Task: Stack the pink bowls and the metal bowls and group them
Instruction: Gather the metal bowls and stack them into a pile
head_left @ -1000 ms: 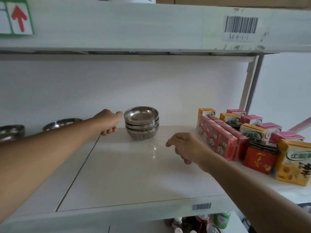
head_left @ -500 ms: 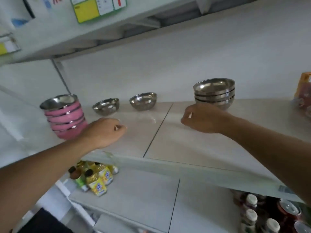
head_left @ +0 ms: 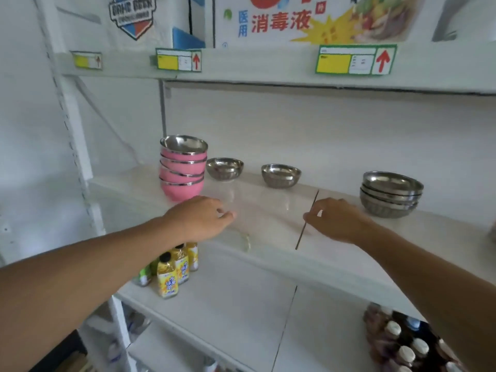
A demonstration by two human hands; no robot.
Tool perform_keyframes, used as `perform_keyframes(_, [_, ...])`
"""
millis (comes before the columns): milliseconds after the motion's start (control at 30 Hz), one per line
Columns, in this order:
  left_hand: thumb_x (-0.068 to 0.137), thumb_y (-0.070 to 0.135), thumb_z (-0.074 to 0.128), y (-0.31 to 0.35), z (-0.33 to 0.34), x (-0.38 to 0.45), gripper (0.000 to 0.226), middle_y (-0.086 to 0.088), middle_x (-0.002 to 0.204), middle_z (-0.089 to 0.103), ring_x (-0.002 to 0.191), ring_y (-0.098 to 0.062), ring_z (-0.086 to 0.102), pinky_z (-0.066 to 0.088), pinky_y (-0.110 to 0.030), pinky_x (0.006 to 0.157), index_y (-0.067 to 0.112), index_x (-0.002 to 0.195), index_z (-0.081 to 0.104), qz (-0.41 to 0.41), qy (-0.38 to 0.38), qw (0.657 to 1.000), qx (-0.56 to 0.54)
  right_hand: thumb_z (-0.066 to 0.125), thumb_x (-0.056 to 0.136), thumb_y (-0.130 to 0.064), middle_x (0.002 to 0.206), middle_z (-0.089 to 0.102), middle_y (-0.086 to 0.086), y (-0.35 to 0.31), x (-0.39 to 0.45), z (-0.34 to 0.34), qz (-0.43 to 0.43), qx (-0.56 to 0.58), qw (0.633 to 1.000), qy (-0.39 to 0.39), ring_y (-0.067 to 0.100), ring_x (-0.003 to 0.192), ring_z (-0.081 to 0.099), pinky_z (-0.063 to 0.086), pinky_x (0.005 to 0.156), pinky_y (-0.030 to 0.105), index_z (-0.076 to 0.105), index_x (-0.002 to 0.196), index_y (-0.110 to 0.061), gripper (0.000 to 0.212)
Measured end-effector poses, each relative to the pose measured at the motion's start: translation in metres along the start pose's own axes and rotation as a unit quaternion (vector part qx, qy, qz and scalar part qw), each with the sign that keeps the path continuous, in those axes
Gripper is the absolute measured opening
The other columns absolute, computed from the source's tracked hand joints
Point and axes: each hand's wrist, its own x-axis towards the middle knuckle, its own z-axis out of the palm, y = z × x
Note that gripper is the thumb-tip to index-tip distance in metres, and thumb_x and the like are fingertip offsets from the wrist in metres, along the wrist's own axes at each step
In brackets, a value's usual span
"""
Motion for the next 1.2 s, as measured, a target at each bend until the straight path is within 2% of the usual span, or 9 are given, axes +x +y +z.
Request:
perform_keyframes(133, [0.108, 0.059, 0.045, -0.005, -0.010, 0.003, 0.053, -0.005, 0.116, 0.078, 0.103, -0.027, 0.072, 0.061, -0.040, 0.092, 0.019, 0.122, 0.077, 0.027, 0.022, 0.997, 0.065, 0.052, 0.104, -0.052, 0.136, 0.073, 0.006, -0.016, 0.002, -0.006, 0.004, -0.033, 0.999, 0.008, 0.035, 0.125, 0.065, 0.045, 0.090, 0.041, 0.075, 0.126, -0.031, 0.038])
perform_keyframes(233, [0.109, 0.056, 0.046, -0.007, -0.015, 0.018, 0.052, -0.005, 0.106, 0.079, 0.097, -0.025, 0.073, 0.061, -0.042, 0.091, 0.015, 0.113, 0.077, 0.025, 0.019, 0.999, 0.039, 0.051, 0.106, -0.052, 0.137, 0.073, 0.005, -0.021, 0.009, -0.009, 0.003, -0.018, 1.000, 0.009, 0.033, 0.125, 0.065, 0.046, 0.092, 0.039, 0.074, 0.129, -0.031, 0.039])
perform_keyframes(367, [0.109, 0.049, 0.050, -0.002, -0.005, 0.047, 0.044, -0.001, 0.088, 0.074, 0.082, -0.022, 0.068, 0.056, -0.034, 0.077, 0.017, 0.092, 0.074, 0.039, 0.044, 0.998, 0.034, 0.052, 0.105, -0.051, 0.131, 0.075, 0.003, -0.022, 0.033, -0.006, -0.012, -0.006, 1.000, 0.011, 0.030, 0.121, 0.067, 0.049, 0.093, 0.038, 0.074, 0.128, -0.033, 0.036])
perform_keyframes(500, [0.107, 0.052, 0.051, 0.007, 0.010, 0.082, 0.042, 0.000, 0.094, 0.077, 0.084, -0.022, 0.073, 0.063, -0.041, 0.084, 0.021, 0.098, 0.076, 0.035, 0.053, 0.997, 0.039, 0.051, 0.101, -0.050, 0.127, 0.076, 0.003, -0.019, 0.075, 0.002, -0.034, 0.020, 0.999, 0.010, 0.028, 0.110, 0.070, 0.053, 0.087, 0.039, 0.073, 0.129, -0.032, 0.039])
perform_keyframes(633, [0.106, 0.047, 0.047, 0.011, 0.015, 0.125, 0.044, -0.004, 0.082, 0.076, 0.070, -0.020, 0.072, 0.062, -0.036, 0.070, 0.018, 0.088, 0.075, 0.004, 0.076, 0.997, 0.030, 0.051, 0.095, -0.045, 0.126, 0.073, 0.005, -0.008, 0.128, 0.002, -0.023, 0.030, 0.999, 0.023, 0.032, 0.109, 0.068, 0.049, 0.083, 0.038, 0.069, 0.135, -0.027, 0.047])
perform_keyframes(767, [0.111, 0.044, 0.043, 0.008, 0.023, 0.162, 0.043, -0.004, 0.081, 0.072, 0.066, -0.016, 0.068, 0.046, -0.029, 0.056, 0.015, 0.094, 0.070, -0.043, 0.111, 0.993, 0.025, 0.047, 0.102, -0.041, 0.105, 0.072, 0.009, 0.006, 0.183, -0.003, -0.024, 0.035, 0.999, 0.024, 0.030, 0.090, 0.065, 0.051, 0.077, 0.040, 0.069, 0.105, -0.017, 0.032])
perform_keyframes(900, [0.111, 0.044, 0.040, 0.002, 0.026, 0.188, 0.047, -0.017, 0.106, 0.079, 0.093, -0.038, 0.077, 0.060, -0.041, 0.078, 0.013, 0.132, 0.067, -0.107, 0.138, 0.984, -0.017, 0.048, 0.104, -0.043, 0.089, 0.074, 0.006, 0.019, 0.220, 0.003, -0.014, 0.069, 0.996, 0.055, 0.025, 0.079, 0.072, 0.057, 0.069, 0.035, 0.070, 0.107, -0.022, 0.030])
perform_keyframes(1000, [0.111, 0.046, 0.041, -0.005, 0.030, 0.205, 0.059, -0.019, 0.123, 0.076, 0.099, -0.037, 0.076, 0.062, -0.042, 0.083, 0.013, 0.160, 0.046, -0.157, 0.127, 0.978, -0.052, 0.047, 0.104, -0.039, 0.087, 0.069, 0.003, 0.024, 0.239, 0.014, -0.010, 0.052, 0.996, 0.065, 0.022, 0.076, 0.066, 0.049, 0.062, 0.032, 0.070, 0.109, -0.023, 0.029])
perform_keyframes(1200, [0.112, 0.053, 0.036, -0.021, 0.038, 0.246, 0.063, -0.027, 0.149, 0.053, 0.125, -0.046, 0.063, 0.050, -0.044, 0.092, 0.008, 0.156, 0.037, -0.241, 0.115, 0.957, -0.114, 0.048, 0.100, -0.038, 0.096, 0.062, 0.004, 0.023, 0.266, 0.034, -0.002, 0.010, 0.994, 0.106, 0.028, 0.084, 0.067, 0.057, 0.073, 0.038, 0.069, 0.116, -0.025, 0.030])
